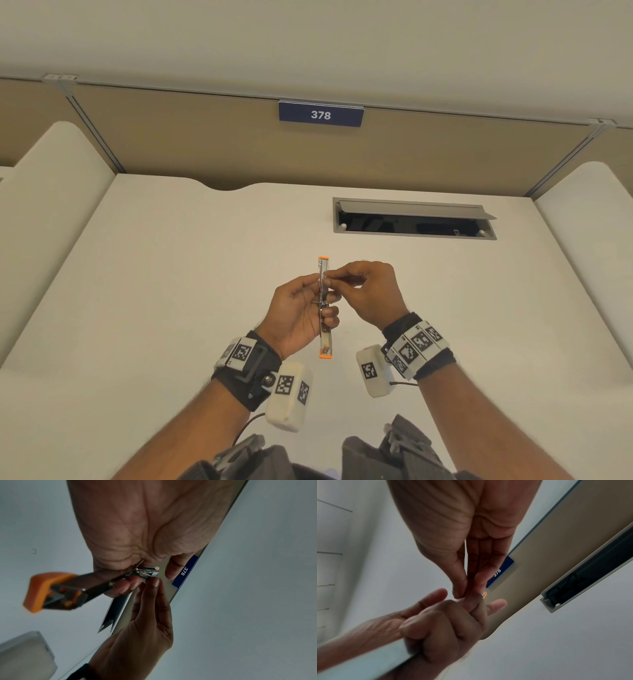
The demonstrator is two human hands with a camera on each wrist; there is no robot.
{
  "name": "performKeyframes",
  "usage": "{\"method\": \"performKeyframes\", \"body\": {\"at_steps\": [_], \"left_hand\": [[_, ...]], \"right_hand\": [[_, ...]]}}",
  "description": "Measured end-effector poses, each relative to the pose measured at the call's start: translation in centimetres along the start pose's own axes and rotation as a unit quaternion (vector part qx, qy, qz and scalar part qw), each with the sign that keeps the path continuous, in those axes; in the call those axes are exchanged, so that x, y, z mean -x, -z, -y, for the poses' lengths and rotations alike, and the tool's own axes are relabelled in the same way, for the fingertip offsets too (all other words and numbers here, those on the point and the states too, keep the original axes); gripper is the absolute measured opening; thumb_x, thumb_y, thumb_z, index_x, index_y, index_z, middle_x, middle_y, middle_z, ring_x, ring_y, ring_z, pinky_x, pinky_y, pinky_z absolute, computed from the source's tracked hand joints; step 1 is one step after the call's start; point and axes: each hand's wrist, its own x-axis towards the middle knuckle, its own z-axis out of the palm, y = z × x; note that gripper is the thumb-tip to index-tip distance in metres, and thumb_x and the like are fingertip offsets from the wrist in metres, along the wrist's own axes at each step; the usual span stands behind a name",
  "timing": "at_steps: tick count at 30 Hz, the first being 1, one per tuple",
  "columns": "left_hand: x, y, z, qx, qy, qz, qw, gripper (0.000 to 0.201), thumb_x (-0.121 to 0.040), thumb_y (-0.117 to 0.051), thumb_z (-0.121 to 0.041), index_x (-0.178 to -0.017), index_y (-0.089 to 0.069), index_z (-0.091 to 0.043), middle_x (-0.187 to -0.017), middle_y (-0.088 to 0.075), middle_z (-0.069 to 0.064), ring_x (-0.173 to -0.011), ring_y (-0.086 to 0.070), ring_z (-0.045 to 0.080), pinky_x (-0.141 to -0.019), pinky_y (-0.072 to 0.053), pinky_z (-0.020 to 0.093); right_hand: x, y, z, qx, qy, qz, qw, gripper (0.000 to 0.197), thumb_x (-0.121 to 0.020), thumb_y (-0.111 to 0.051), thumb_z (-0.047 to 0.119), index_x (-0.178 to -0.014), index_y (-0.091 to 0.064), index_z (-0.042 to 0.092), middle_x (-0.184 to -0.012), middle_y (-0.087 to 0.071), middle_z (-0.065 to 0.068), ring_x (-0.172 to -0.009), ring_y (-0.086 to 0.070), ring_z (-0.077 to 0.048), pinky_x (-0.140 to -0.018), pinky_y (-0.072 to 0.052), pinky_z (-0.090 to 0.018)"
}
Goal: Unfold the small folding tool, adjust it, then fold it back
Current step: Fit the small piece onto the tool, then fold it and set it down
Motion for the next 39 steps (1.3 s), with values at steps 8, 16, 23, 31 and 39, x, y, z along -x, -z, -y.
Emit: {"method": "performKeyframes", "body": {"at_steps": [8, 16, 23, 31, 39], "left_hand": [[-0.1, -0.4, -0.3, 0.002, 0.007, 0.007, 1.0, 0.041, -0.095, -0.053, -0.047, -0.091, -0.066, -0.009, -0.082, -0.043, 0.007, -0.064, -0.031, 0.018, -0.058, -0.033, 0.03], [0.2, -0.6, -0.6, 0.002, 0.007, 0.012, 1.0, 0.052, -0.096, -0.047, -0.052, -0.091, -0.069, -0.006, -0.075, -0.055, 0.006, -0.063, -0.03, 0.017, -0.058, -0.032, 0.03], [-0.3, 0.1, -0.4, 0.024, 0.004, 0.007, 1.0, 0.046, -0.099, -0.046, -0.046, -0.119, -0.057, -0.006, -0.08, -0.045, 0.007, -0.06, -0.038, 0.016, -0.057, -0.037, 0.029], [-0.9, 0.9, -0.9, 0.049, -0.025, -0.019, 0.998, 0.053, -0.098, -0.05, -0.025, -0.144, -0.048, 0.0, -0.083, -0.043, 0.004, -0.059, -0.038, 0.013, -0.057, -0.041, 0.026], [-1.1, 1.1, -0.9, 0.042, -0.024, -0.016, 0.999, 0.045, -0.103, -0.044, -0.02, -0.143, -0.05, -0.002, -0.081, -0.047, 0.003, -0.06, -0.048, 0.011, -0.06, -0.049, 0.024]], "right_hand": [[-1.2, -0.2, 0.1, 0.057, -0.016, 0.014, 0.998, 0.007, -0.083, -0.081, 0.014, -0.09, -0.084, 0.014, -0.085, -0.079, -0.001, -0.073, -0.071, -0.007, -0.075, -0.058, -0.022], [-0.5, -0.5, -0.6, 0.081, -0.01, 0.033, 0.996, 0.011, -0.089, -0.077, 0.025, -0.093, -0.083, 0.018, -0.086, -0.076, 0.001, -0.08, -0.07, -0.015, -0.077, -0.06, -0.039], [0.1, 0.2, 0.2, 0.013, -0.007, -0.014, 1.0, 0.026, -0.089, -0.075, 0.017, -0.114, -0.078, 0.024, -0.094, -0.077, 0.005, -0.08, -0.071, -0.012, -0.081, -0.06, -0.03], [3.5, 1.2, 0.0, 0.062, 0.09, 0.091, 0.99, 0.053, -0.07, -0.083, 0.013, -0.113, -0.065, 0.038, -0.123, -0.052, 0.009, -0.102, -0.062, -0.011, -0.081, -0.054, -0.023], [4.8, 0.1, -0.1, 0.052, 0.105, 0.082, 0.99, 0.033, -0.065, -0.094, 0.041, -0.094, -0.081, 0.033, -0.113, -0.057, 0.006, -0.105, -0.059, -0.011, -0.091, -0.049, -0.026]]}}
